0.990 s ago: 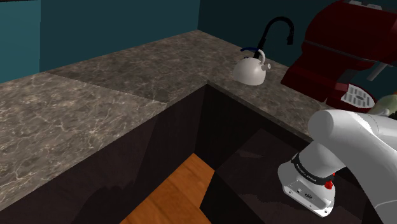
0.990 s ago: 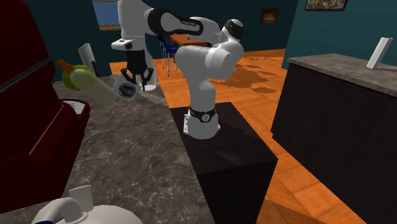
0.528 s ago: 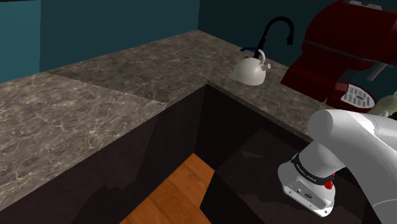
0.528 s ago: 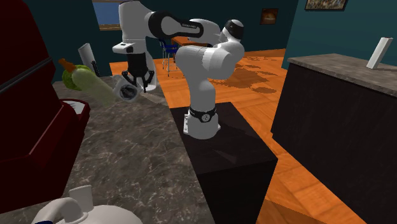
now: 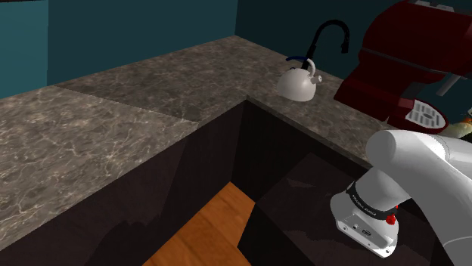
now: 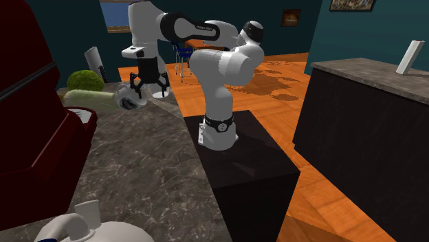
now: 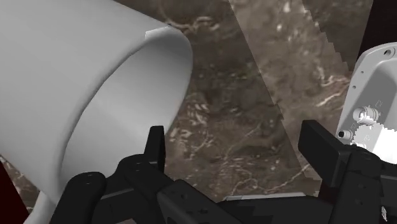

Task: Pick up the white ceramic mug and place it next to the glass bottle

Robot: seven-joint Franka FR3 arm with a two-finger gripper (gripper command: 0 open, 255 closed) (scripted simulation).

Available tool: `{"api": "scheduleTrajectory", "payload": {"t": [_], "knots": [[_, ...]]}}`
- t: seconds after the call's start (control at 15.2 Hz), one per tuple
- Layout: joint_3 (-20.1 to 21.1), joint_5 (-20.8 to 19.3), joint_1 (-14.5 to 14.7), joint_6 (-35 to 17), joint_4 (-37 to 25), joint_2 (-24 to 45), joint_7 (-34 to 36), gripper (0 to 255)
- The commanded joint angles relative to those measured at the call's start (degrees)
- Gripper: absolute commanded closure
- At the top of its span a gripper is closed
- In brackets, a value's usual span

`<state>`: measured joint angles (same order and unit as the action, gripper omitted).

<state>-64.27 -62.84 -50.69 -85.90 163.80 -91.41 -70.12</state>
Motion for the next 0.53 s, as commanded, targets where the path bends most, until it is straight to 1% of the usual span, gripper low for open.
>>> {"api": "scheduleTrajectory", "payload": {"t": [0.0, 0.2, 0.46], "knots": [[2.42, 2.23, 0.65, 1.08, -1.09, 0.02, 0.02, 0], [8.62, 7.88, 2.65, 4.00, -4.60, 0.62, 0.09, 0], [8.62, 7.89, 2.65, 3.99, -4.60, 0.63, 0.08, 0]]}}
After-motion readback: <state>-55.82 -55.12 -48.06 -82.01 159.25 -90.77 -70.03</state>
